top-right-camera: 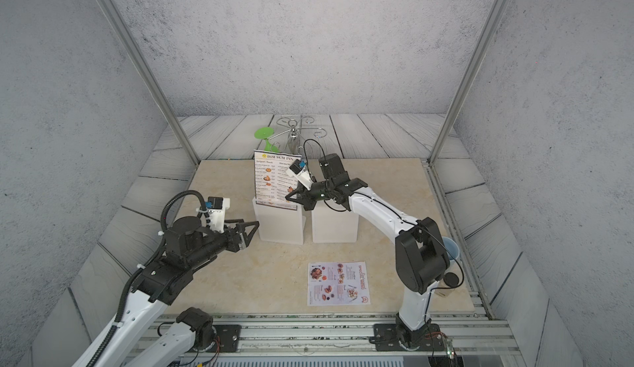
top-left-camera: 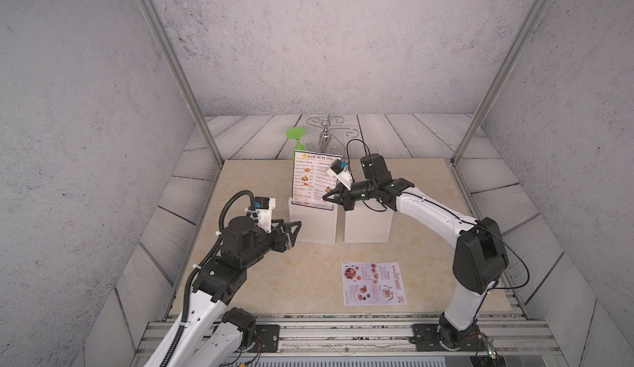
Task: Insert the menus into the narrow rack
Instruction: Insert the menu into the narrow rack.
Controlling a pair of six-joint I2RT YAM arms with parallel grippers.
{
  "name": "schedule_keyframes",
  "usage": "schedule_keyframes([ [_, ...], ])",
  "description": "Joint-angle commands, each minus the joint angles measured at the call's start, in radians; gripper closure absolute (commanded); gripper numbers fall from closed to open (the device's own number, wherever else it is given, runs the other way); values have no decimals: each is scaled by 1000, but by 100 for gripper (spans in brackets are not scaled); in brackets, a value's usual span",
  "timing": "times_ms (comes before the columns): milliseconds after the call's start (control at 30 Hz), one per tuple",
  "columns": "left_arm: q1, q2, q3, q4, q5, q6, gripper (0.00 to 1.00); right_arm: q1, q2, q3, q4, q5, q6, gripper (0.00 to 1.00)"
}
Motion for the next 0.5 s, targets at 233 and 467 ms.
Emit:
schedule_keyframes([
  [233,-2,74,86,43,-18,65,27,-3,-23,41,-44,-16,-18,100],
  [467,-2,103,108,53,-15,80,27,-3,-19,53,-78,2,-41,100],
])
